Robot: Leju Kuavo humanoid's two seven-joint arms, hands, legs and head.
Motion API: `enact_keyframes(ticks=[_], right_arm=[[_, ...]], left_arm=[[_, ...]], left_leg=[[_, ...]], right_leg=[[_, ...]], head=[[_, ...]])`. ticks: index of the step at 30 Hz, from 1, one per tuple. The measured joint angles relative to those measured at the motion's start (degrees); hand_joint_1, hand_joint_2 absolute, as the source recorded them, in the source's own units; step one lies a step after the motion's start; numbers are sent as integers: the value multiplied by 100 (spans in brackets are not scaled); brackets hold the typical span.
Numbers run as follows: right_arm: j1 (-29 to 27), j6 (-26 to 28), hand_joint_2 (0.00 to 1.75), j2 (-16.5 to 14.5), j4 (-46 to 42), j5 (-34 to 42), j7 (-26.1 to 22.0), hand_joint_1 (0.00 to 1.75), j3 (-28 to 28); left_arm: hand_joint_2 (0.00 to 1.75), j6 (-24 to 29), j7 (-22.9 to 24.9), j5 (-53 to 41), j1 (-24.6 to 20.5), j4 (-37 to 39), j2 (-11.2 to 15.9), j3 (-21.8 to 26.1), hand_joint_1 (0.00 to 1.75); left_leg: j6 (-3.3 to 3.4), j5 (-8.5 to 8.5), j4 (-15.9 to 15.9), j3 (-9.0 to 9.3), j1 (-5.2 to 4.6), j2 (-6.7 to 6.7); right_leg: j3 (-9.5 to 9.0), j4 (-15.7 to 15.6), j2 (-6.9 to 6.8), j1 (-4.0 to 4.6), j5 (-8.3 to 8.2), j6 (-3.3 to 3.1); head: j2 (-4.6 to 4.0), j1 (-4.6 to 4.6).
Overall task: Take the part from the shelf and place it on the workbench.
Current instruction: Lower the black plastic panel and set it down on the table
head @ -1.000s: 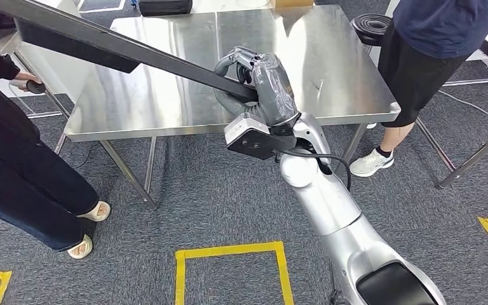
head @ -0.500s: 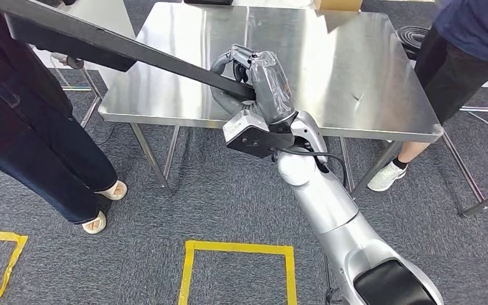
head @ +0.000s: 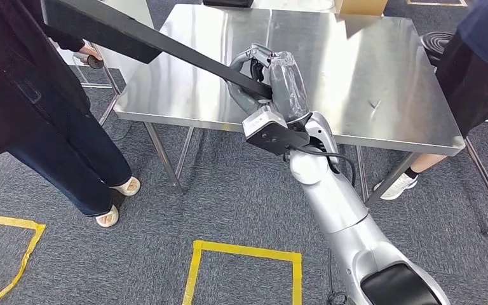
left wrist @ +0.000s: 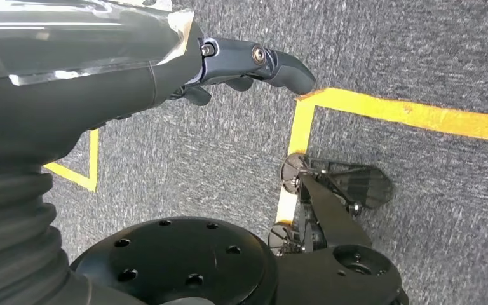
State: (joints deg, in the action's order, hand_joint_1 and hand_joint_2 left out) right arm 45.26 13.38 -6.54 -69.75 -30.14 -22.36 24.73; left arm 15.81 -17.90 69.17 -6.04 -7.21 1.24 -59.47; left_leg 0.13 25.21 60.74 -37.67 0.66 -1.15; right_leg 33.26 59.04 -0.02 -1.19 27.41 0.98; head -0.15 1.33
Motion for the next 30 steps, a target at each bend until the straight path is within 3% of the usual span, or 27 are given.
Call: enact_keyframes(ticks=[3, 5, 6, 7, 9, 11, 14, 15, 17, 19, 21, 22, 23, 24, 25, 26, 27, 28, 30], right_arm=[[33, 0, 175, -3, -2, 8, -12, 175, -27], [30, 0, 175, -1, -2, 8, -13, 175, -37], [30, 0, 175, 0, -2, 8, -13, 175, -42], [34, 1, 175, 1, -3, 8, -13, 175, -47], [55, 8, 175, 4, -8, 10, -13, 175, -58], [79, 30, 175, 16, -14, 14, -13, 175, -67], [89, 61, 175, 42, -28, 17, -11, 175, -79], [93, 65, 175, 56, -34, 20, -11, 175, -82], [80, 71, 175, 99, -41, 28, -16, 175, -94], [34, 75, 175, 162, -42, 35, -21, 175, -108], [-7, 79, 175, 228, -40, 40, -19, 175, -120], [-16, 80, 175, 253, -40, 47, -21, 175, -124], [-22, 81, 175, 278, -38, 57, -23, 175, -128], [-32, 83, 175, 307, -26, 69, -28, 175, -133], [-40, 86, 175, 330, -14, 82, -36, 175, -136], [-51, 92, 175, 350, -6, 95, -40, 175, -138], [-49, 99, 175, 362, -2, 105, -46, 175, -144], [-27, 108, 175, 360, -11, 115, -49, 175, -146], [26, 117, 175, 350, -38, 129, -52, 175, -154]], left_arm=[[175, -26, -29, 13, -10, 0, 10, -1, 0], [175, -34, -46, 16, -35, 0, 21, 0, 0], [175, -37, -50, 16, -44, 0, 25, 0, 0], [175, -39, -51, 16, -44, 0, 27, -1, 0], [175, -45, -48, 16, -23, 0, 32, -5, 0], [175, -57, -45, 15, -8, -1, 37, -22, 0], [175, -78, -45, 9, 21, -2, 36, -69, 0], [175, -80, -46, 6, 32, -1, 35, -84, 0], [175, -81, -47, 3, 43, -1, 32, -107, 0], [175, -81, -46, 2, 52, 0, 31, -126, 0], [175, -81, -45, 0, 65, 0, 31, -139, 0], [175, -82, -44, -1, 68, 0, 30, -142, 0], [175, -83, -44, -2, 72, 0, 29, -144, 0], [175, -84, -41, -3, 74, 1, 29, -146, 0], [175, -86, -38, -3, 76, 1, 29, -150, 0], [175, -88, -31, -3, 76, 1, 27, -155, 0], [175, -89, -26, -3, 72, 0, 23, -160, 0], [175, -88, -23, -2, 64, -1, 19, -165, 0], [175, -82, -21, 2, 41, -2, 11, -173, 0]], left_leg=[[-67, 328, 975, -517, 12, 39], [-84, 344, 1439, -847, 13, 53], [-78, 192, 1366, -863, 13, 61], [-62, -40, 1088, -771, 13, 73], [-12, -403, 379, -438, -13, 114], [60, -353, -29, -194, -65, 152], [194, -152, -222, 11, -88, 136], [232, -108, -264, 102, -83, 118], [291, -8, -336, 301, -76, 82], [323, 127, -374, 507, -81, 53], [323, 305, -387, 758, -83, 11], [316, 414, -388, 904, -84, -10], [305, 531, -389, 1039, -84, -25], [288, 654, -376, 1174, -88, -37], [264, 773, -373, 1255, -97, -48], [237, 880, -375, 1320, -101, -53], [208, 949, -368, 1385, -101, -54], [179, 970, -357, 1403, -97, -51], [132, 874, -65, 1318, -80, -22]], right_leg=[[-131, -8, -9, -10, 92, -112], [-228, -8, -13, 1, 183, -121], [-297, -9, -12, 3, 239, -116], [-377, -10, -9, 1, 299, -107], [-506, -35, -5, 10, 429, -64], [-583, -111, -5, 33, 505, 9], [-679, -61, -12, 52, 419, 163], [-580, 151, -10, 55, 365, 193], [-89, 865, 0, 61, 355, 158], [503, 1482, 9, 73, 596, 72], [874, 1501, 12, 80, 907, 27], [953, 1276, 12, 80, 904, 53], [986, 943, 10, 75, 692, 134], [1007, 556, 3, 72, 242, 250], [977, 252, -16, 76, -241, 319], [953, 59, -23, 92, -640, 325], [931, -26, -29, 107, -871, 271], [877, -15, -28, 115, -888, 165], [791, -32, -6, 86, -807, 19]], head=[[0, 31], [0, 29], [0, 29], [0, 29], [0, 31], [0, 35], [0, 26], [0, 17], [0, -9], [0, -15], [0, -16], [0, -17], [0, -18], [-1, -22], [-1, -25], [-1, -12], [-1, -8], [0, 0], [0, 7]])
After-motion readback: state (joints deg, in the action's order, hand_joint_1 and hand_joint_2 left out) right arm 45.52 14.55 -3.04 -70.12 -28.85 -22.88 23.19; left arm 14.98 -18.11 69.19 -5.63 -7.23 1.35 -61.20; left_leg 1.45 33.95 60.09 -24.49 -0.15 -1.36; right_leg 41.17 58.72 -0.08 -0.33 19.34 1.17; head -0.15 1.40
